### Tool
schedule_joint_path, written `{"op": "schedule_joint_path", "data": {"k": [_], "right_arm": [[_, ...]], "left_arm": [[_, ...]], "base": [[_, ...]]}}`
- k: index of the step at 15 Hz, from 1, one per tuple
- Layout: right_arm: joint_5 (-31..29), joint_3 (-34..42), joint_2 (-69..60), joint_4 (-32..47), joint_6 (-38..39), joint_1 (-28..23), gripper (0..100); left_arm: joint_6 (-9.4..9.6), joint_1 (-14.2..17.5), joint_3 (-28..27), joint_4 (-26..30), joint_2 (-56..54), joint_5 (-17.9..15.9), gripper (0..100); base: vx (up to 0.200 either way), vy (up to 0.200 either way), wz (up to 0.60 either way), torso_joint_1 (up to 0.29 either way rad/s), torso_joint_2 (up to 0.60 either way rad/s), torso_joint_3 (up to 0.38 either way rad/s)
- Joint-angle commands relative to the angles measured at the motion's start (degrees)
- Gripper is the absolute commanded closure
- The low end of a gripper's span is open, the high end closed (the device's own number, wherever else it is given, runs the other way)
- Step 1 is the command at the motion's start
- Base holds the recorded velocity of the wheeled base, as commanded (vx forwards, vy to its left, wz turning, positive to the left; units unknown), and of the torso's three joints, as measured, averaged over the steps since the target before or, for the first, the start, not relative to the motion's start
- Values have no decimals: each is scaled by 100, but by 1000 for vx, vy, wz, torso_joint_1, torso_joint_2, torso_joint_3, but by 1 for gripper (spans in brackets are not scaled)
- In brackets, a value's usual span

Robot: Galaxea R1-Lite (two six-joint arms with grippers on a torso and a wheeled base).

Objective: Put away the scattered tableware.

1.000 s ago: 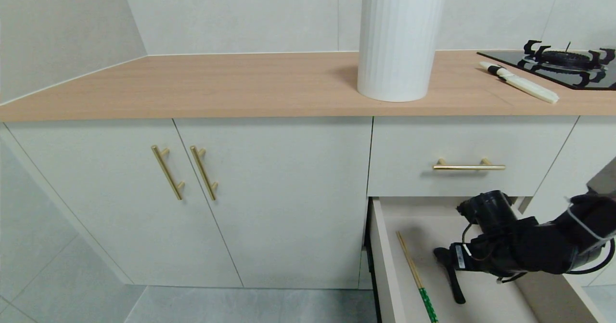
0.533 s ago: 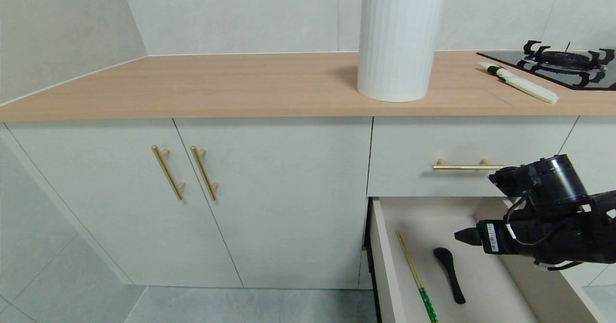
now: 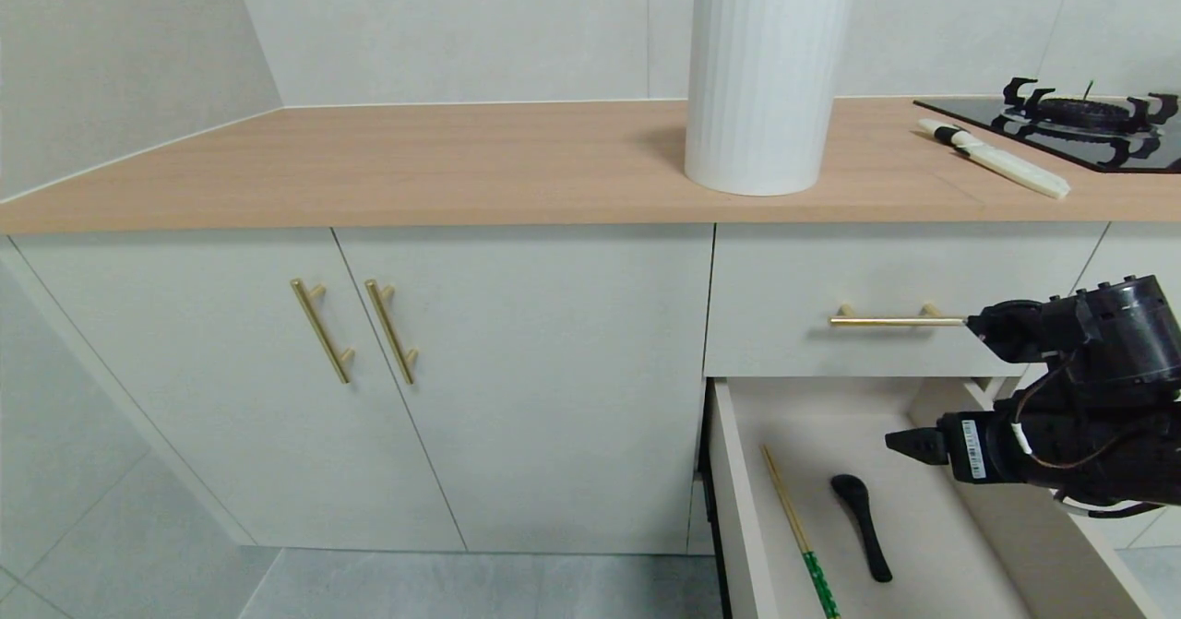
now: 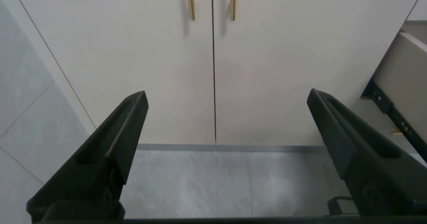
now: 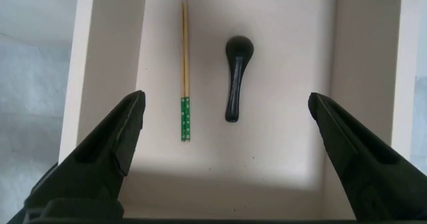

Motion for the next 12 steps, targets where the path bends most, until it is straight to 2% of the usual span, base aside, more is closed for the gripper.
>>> {"op": "schedule_joint_path", "data": {"k": [1,9,12], "right_arm": [[0,-2,-22,23,2,21,0],[0,24,4,49,2,82,0],[0,42,-13,58,-77,91,0]], "left_arm": [[2,2,0,2,9,0,0],[-7,2,0,2,9,0,0],[-7,2,0,2,9,0,0]], "base": [[-200,0,0,-2,-2,7],[-200,0,0,3,2,4],[0,0,0,0,0,0]]}}
